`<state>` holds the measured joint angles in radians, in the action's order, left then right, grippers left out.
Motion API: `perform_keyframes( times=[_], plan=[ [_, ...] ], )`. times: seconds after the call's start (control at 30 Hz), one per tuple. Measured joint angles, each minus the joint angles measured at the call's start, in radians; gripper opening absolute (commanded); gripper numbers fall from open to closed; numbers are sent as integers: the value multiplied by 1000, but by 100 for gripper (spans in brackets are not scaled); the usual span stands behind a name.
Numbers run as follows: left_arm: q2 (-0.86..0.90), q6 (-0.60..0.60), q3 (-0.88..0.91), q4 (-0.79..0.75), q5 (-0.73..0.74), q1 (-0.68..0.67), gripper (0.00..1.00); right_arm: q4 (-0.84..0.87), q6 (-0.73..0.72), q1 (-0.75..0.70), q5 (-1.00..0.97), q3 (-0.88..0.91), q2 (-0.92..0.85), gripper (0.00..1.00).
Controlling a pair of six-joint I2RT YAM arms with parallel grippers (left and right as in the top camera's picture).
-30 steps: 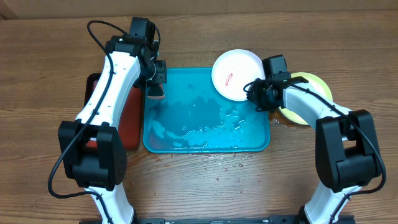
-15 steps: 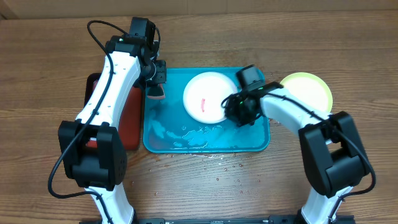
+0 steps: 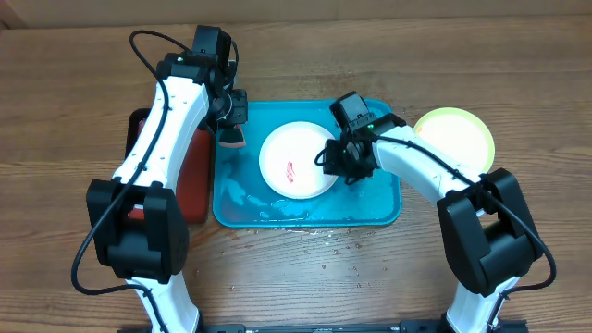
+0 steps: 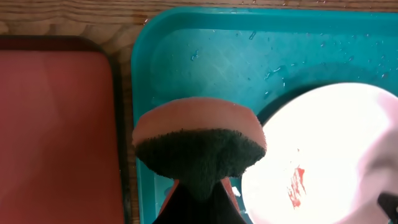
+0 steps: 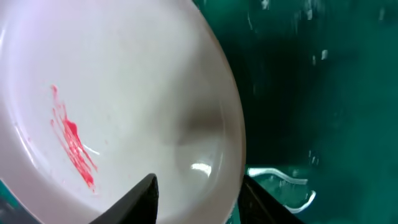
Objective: Clean dirty plates on tray and stack at the side
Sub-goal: 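Grasp the white plate rim with the right gripper and drag it left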
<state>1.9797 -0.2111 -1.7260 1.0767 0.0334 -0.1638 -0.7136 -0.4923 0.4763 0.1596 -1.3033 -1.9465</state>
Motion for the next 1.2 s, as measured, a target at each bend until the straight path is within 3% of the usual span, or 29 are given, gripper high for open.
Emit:
perform_keyframes(
  times=[0.27,0.63,0.7,0.97,1.2],
  plan=[
    [0,0,0,1,0,0,4,142,162,-4,-67,0,-12,44],
    [0,0,0,1,0,0,4,259,206,-4,-84,-4,-81,43],
    [0,0,0,1,0,0,4,274,209,-5,-86,-4,-86,31],
    [0,0,0,1,0,0,4,274,208,-5,-89,-4,-90,4],
    [0,0,0,1,0,0,4,233,97,-5,-81,-12,-90,4]
  ],
)
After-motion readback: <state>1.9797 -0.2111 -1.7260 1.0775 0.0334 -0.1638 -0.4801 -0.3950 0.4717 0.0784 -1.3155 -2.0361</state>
